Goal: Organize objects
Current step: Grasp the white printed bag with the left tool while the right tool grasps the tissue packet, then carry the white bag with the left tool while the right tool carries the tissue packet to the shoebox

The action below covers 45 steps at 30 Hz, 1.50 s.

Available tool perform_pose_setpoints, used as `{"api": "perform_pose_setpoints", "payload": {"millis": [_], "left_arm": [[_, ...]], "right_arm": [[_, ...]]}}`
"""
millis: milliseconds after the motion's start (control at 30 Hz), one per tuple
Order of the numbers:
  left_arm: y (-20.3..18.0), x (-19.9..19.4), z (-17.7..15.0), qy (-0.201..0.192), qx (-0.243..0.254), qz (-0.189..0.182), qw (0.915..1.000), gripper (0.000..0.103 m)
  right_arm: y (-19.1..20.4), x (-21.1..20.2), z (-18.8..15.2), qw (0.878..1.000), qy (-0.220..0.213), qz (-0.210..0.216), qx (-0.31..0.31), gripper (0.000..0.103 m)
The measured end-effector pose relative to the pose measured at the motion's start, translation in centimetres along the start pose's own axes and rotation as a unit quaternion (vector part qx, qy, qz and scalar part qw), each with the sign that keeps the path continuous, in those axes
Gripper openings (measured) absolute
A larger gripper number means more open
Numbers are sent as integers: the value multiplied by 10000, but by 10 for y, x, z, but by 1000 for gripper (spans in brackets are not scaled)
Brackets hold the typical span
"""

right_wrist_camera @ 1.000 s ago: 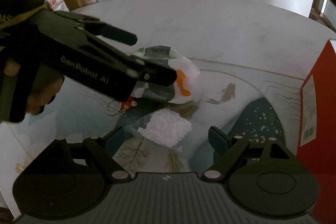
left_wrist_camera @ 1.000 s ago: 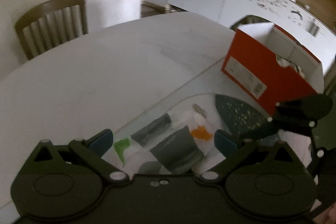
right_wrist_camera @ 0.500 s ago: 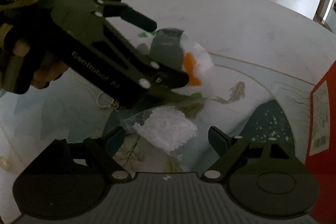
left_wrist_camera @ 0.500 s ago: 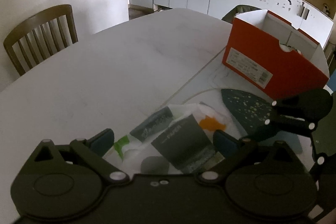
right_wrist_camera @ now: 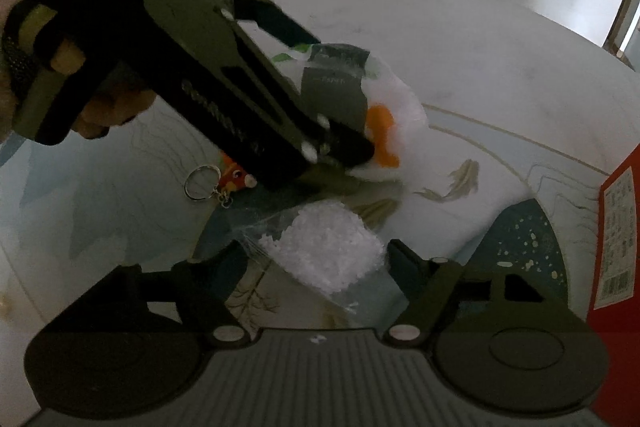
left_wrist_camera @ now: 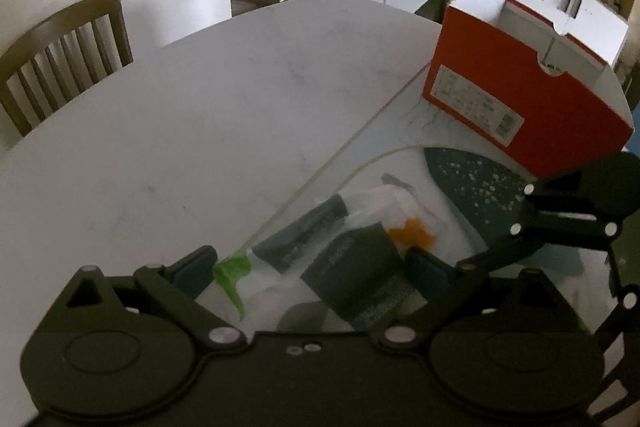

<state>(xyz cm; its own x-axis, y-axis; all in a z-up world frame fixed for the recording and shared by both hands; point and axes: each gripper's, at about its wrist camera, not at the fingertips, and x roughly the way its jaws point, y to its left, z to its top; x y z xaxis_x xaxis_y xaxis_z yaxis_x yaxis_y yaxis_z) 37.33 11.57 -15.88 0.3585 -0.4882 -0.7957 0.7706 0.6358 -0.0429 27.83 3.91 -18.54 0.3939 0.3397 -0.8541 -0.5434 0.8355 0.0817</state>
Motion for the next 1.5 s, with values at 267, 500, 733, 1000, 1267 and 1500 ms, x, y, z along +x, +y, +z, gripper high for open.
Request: {"api": "perform_pose_setpoints", "payload": {"millis": [267, 500, 733, 1000, 1267, 1500], "left_arm": [[-3, -9, -1, -16, -155, 11, 9999, 50], [-10, -22, 2, -138, -310, 175, 9993, 31], [-22, -44, 9, -406, -628, 275, 9968, 27], [-43, -83, 19, -649, -982, 583, 9913, 27], [-88, -108, 28, -632, -1263, 961, 9853, 27], [-136, -123, 46, -790, -1313, 909, 9840, 27]], "right_arm": [[-3, -4, 0, 9999, -41, -124, 32, 62], [-7, -12, -4, 9995, -13, -274, 180, 54], [-11, -29, -7, 9989, -82, -324, 329, 50], [-22, -87, -22, 9976, -388, -233, 530, 49], [-50, -155, -32, 9946, -758, -165, 687, 49], [-86, -201, -47, 9902, -1061, -291, 863, 49]]}}
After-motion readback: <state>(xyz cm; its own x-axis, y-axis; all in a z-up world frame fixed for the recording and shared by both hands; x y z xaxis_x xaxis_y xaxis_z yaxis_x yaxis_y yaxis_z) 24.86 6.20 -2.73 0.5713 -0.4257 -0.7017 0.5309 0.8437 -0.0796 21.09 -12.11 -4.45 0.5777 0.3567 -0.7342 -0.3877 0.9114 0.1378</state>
